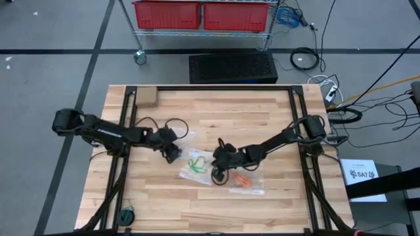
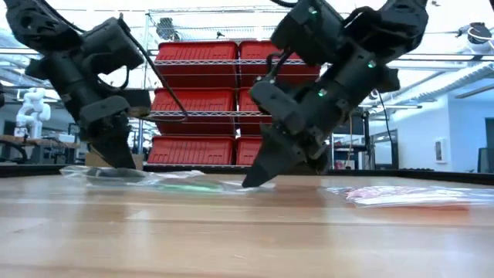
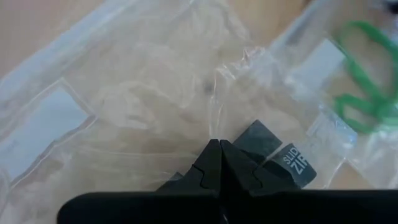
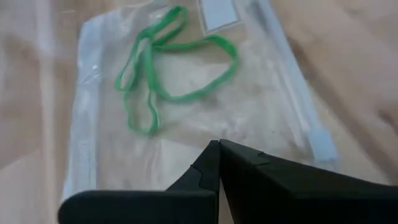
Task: Sort rubber bands
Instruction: Move all the transparent zip bags and align them to the center of the table
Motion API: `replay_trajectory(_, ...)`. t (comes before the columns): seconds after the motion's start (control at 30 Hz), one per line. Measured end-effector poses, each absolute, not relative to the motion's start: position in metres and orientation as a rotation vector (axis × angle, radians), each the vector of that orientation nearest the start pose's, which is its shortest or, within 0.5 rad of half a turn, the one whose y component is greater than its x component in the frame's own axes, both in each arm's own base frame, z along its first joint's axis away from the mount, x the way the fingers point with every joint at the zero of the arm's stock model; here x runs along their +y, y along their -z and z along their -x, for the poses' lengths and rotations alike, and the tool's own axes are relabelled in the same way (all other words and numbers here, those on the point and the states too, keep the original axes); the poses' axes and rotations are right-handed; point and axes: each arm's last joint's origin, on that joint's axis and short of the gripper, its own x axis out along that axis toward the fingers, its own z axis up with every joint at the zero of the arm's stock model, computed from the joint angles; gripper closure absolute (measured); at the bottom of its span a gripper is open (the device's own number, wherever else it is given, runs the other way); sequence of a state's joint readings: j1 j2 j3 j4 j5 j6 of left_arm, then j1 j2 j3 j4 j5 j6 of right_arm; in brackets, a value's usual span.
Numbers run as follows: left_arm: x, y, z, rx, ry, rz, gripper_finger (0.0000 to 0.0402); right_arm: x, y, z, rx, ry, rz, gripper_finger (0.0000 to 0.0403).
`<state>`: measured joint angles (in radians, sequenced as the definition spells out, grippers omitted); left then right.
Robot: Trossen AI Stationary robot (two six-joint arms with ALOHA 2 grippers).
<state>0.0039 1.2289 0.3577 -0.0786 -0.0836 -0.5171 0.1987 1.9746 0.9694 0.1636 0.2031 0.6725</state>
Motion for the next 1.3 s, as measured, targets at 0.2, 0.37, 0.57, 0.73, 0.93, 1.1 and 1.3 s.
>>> replay_trajectory(0.2,-0.013,-0.125,-0.191,0.89,-0.336,0.424,0.04,0.058,-0.116,-0.35,0.876,0.32,-0.39,0.0403)
replay_trajectory(0.37,-0.02,-0.126,-0.191,0.856,-0.353,0.413,0.04,0.048,-0.132,-0.33,0.972,0.436,-0.296,0.0403)
replay_trajectory(0.57,-0.022,-0.133,-0.199,0.748,-0.335,0.43,0.04,0.038,-0.154,-0.326,0.949,0.395,-0.213,0.0403)
replay_trajectory(0.73,-0.023,-0.139,-0.199,0.708,-0.321,0.441,0.04,0.053,-0.19,-0.302,0.943,0.379,-0.288,0.0403)
replay_trajectory(0.93,-0.021,-0.146,-0.19,0.717,-0.341,0.399,0.04,0.112,-0.18,-0.267,1.045,0.367,-0.442,0.0403)
replay_trajectory(1.1,-0.015,-0.14,-0.179,0.823,-0.428,0.382,0.04,0.139,-0.155,-0.258,1.098,0.43,-0.501,0.0403)
replay_trajectory(1.3,-0.018,-0.13,-0.172,0.873,-0.459,0.43,0.04,0.139,-0.133,-0.254,1.186,0.565,-0.463,0.0403)
